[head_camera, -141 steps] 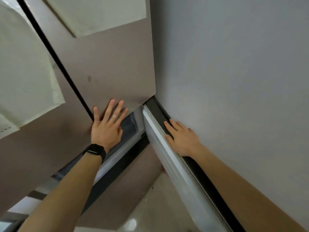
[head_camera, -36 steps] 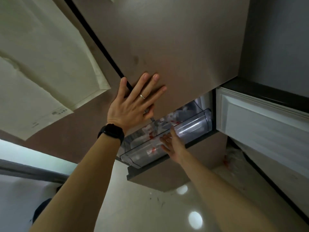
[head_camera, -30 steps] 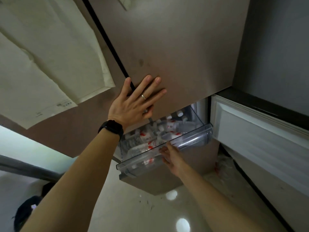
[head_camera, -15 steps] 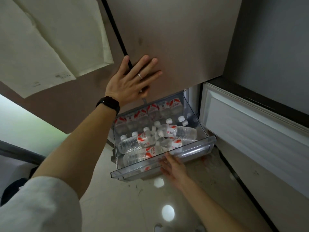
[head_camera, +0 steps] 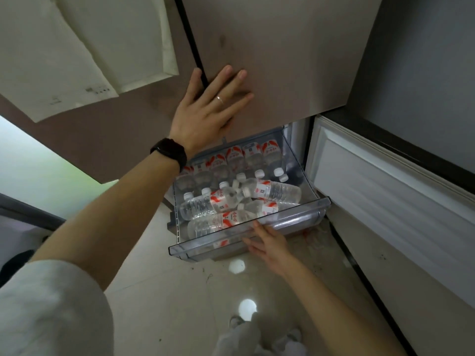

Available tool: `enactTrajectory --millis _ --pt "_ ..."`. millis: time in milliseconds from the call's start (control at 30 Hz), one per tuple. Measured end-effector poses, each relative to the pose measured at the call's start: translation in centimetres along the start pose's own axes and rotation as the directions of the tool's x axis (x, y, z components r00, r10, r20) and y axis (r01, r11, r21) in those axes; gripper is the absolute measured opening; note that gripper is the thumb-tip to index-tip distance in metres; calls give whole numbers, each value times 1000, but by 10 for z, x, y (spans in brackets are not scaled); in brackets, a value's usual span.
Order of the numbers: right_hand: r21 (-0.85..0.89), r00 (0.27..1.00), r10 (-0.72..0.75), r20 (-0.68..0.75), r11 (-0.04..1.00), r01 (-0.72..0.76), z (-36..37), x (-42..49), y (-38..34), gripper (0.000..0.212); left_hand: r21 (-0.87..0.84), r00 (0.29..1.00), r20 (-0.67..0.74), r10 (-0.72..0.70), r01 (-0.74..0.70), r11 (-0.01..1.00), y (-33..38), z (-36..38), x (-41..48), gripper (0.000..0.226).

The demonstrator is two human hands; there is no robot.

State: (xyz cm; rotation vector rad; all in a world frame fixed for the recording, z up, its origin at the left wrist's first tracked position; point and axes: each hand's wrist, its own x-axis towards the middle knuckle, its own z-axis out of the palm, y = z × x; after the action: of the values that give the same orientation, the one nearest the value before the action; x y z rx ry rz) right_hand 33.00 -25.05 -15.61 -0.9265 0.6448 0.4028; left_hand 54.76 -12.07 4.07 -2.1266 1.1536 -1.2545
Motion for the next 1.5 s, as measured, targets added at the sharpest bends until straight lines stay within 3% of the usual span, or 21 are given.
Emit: enactTrajectory --millis 67,133,233,367,400,467,500,533,633,700,800,933,1000,1100,1133,1233,1333,1433,1500 --pt "-295 998 -50 -31 955 39 -7 -6 -2 13 -250 983 126 -132 160 955 24 -12 -13 62" --pt "-577 987 -159 12 805 137 -17 -12 -7 5 -443 939 230 -256 335 831 50 -23 -37 58" --pt "-720 940 -328 97 629 294 -18 -23 -31 5 -584 832 418 -364 553 594 84 -20 -80 49" --pt "-892 855 -500 142 309 329 4 -11 -73 10 -491 587 793 -164 774 399 104 7 -117 52" --pt "-937 861 -482 161 199 287 8 -1 -78 15 -456 528 844 -100 803 384 106 14 -123 56" --pt "-982 922 -344 179 -124 144 14 22 -81 33 -390 420 908 8 838 382 110 31 -135 64" --pt "-967 952 -264 154 -239 90 17 33 -81 41 -358 368 928 52 848 392 111 40 -141 69" --pt "-959 976 -186 113 -277 58 19 43 -80 49 -338 330 940 90 851 402 111 49 -147 76" --pt "-977 998 -20 63 -204 57 27 66 -80 62 -328 264 943 201 829 452 112 67 -160 88" --pt "-986 998 26 60 -152 63 34 73 -82 70 -361 284 932 226 794 488 112 73 -163 88" --pt "-989 999 -22 25 -146 21 39 75 -78 77 -397 308 915 259 798 454 108 78 -163 84" --pt "-998 994 -96 -60 20 -59 43 71 -77 86 -420 374 905 204 860 289 102 80 -161 74" --pt "-1000 994 -110 -29 9 -28 43 65 -78 84 -423 404 905 136 889 175 99 71 -160 78" --pt "-989 977 -205 65 119 91 46 46 -79 64 -440 440 897 -39 898 5 92 53 -165 82" --pt "-984 968 -230 104 115 133 51 39 -81 53 -457 451 888 -87 888 -56 89 47 -168 78" --pt "-961 903 -336 269 -34 274 74 23 -97 37 -464 432 881 -190 869 -171 81 30 -176 70" --pt "-885 774 -437 458 -149 440 98 11 -112 31 -438 327 882 -338 834 -336 76 14 -179 72" --pt "-852 742 -419 523 -280 443 108 12 -113 35 -418 195 865 -462 790 -449 82 -3 -182 80" --pt "-879 753 -455 475 -195 436 107 19 -111 35 -401 163 866 -473 791 -462 93 -12 -185 80"
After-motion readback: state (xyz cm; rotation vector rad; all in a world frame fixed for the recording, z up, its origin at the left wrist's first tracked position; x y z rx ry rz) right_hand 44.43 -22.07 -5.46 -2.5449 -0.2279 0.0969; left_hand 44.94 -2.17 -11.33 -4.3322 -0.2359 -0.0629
